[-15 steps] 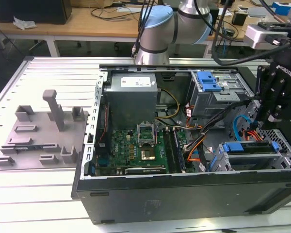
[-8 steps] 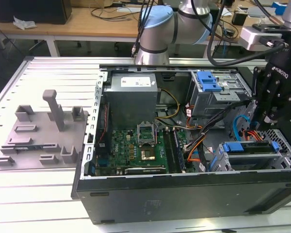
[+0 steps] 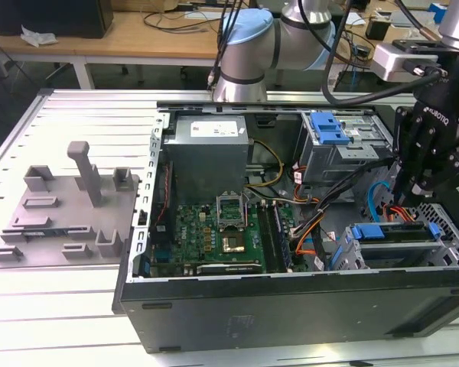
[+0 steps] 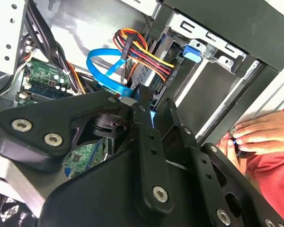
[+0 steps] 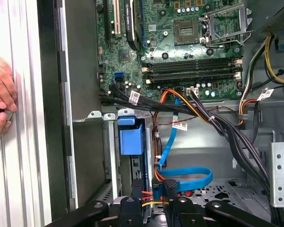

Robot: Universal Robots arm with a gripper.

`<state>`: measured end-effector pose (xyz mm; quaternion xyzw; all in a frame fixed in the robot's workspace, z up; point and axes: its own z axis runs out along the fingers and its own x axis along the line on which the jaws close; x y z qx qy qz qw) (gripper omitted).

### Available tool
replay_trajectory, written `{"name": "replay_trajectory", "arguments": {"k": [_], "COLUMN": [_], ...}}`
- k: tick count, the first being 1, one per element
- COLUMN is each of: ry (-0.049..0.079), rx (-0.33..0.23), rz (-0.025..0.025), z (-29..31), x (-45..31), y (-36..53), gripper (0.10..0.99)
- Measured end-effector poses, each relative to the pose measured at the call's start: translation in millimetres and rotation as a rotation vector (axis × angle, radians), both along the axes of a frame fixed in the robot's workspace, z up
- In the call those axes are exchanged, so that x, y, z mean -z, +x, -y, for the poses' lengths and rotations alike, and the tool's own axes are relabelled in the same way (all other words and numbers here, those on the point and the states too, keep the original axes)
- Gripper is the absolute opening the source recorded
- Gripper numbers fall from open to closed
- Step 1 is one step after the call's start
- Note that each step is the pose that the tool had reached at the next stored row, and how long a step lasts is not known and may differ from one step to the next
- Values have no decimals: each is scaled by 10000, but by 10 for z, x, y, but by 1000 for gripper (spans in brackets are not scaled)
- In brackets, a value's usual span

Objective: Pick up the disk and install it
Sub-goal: 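Insert the second disk wire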

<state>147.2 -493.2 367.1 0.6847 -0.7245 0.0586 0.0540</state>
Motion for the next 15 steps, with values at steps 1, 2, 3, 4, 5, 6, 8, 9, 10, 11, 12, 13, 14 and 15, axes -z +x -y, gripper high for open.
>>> {"name": "replay_trajectory", "arguments": {"k": [1,2,3,4,5,6,8,9,10,11,12,13,14,15], "ry": [-1,1,29,65,83,105,120,127,136,151,163,172,173,174], "rx": [1,12,49,72,88,106,114,119,129,145,161,203,241,306], "rz": [-1,-11,-41,-63,-86,-105,-121,-122,-123,-123,-123,-123,-123,-122], "z": [0,0,0,0,0,0,0,-1,0,0,0,0,0,0], "x": [0,0,0,0,0,0,0,0,0,-1,0,1,1,2], "y": [0,-1,0,2,5,16,44,48,48,48,48,47,44,40], "gripper": [314,314,314,314,314,314,314,314,314,314,314,314,314,314]}}
